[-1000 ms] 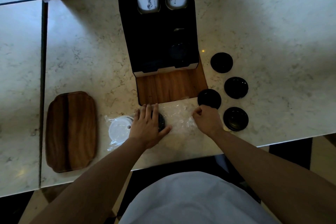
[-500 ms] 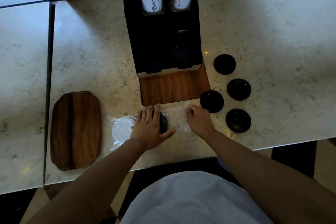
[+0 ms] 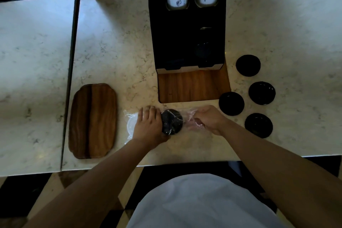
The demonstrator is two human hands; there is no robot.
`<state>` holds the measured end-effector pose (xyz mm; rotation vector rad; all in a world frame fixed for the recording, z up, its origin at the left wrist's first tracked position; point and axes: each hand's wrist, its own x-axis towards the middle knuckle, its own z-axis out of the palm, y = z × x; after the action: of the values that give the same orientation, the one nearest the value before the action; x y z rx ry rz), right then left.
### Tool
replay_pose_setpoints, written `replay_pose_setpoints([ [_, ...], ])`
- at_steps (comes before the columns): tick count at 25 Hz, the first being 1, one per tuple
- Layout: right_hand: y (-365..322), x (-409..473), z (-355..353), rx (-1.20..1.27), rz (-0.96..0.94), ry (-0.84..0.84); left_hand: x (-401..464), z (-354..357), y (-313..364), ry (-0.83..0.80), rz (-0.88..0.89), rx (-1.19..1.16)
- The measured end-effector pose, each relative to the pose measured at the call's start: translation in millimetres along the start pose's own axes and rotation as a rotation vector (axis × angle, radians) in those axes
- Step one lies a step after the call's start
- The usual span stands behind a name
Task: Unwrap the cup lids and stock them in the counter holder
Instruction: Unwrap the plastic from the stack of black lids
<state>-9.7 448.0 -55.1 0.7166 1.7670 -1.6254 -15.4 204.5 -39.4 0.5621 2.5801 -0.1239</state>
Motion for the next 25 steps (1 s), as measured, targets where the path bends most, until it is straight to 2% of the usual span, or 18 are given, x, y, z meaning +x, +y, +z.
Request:
replay_pose_setpoints([
  [5,-14.1,-3.7,12.7,0.207,0.103,-0.050,2.0,2.3,-4.1,0.051,0.019,0.029],
  [11,-16.6,-8.8,12.4,-0.048,0.030,-0.140,-0.8,6.5,-8.7,0.114,0.038,-0.015],
  [17,-16.2,-9.3,15.8,-0.146,0.043,-0.216,-5.6,8.2,-10.6,0.138,0.041,-0.053],
  [25,-16.2,-9.2,22.4,-0.299,-0.034,-0.095,-6.5,10.3,-7.4,0.108,0.022,-0.013],
])
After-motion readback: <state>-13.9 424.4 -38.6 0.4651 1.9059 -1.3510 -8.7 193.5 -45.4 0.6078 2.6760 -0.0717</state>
